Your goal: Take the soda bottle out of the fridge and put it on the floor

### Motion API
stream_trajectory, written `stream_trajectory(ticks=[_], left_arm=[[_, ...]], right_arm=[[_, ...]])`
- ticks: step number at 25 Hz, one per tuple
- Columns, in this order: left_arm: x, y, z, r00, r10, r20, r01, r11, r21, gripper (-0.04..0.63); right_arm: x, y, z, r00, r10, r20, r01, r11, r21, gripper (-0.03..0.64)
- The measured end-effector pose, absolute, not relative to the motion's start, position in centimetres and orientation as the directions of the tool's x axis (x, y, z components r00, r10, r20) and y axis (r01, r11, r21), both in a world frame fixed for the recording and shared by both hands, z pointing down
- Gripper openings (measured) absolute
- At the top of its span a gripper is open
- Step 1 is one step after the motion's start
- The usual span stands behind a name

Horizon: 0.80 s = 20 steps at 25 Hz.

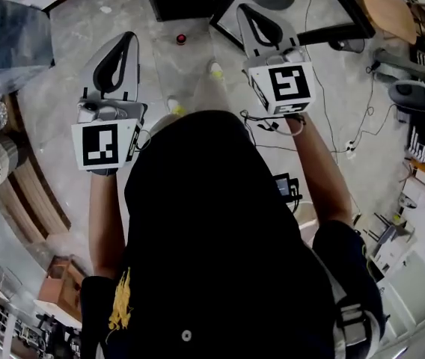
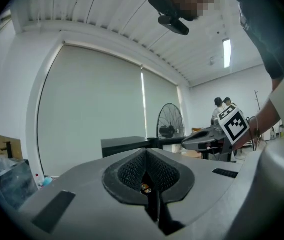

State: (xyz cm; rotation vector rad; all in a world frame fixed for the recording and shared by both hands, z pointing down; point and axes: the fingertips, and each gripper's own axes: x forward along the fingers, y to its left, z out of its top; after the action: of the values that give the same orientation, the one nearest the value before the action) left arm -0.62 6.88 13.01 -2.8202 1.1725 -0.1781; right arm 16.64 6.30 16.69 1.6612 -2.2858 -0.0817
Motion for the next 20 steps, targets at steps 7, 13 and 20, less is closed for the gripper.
stream_trajectory(ticks=[7,13,20], left_arm=[[1.6,8.6,13.1,0.702,-0.709,0.066,-0.704,-0.705,-0.088,0.018],[1.5,8.4,13.7,0.693,-0.717,0.075,-0.713,-0.697,-0.082,0.018],[1.9,8.8,13.8,0.692,-0.718,0.071,-0.714,-0.696,-0.075,0.018]], right_arm=[[15.7,6.4,15.8,-0.333,-0.925,0.183,-0.895,0.371,0.247,-0.006],[14.7,6.4,16.4,-0.329,-0.925,0.189,-0.909,0.364,0.201,-0.007],[14.9,6.6,16.6,-0.333,-0.922,0.199,-0.905,0.371,0.206,-0.006]])
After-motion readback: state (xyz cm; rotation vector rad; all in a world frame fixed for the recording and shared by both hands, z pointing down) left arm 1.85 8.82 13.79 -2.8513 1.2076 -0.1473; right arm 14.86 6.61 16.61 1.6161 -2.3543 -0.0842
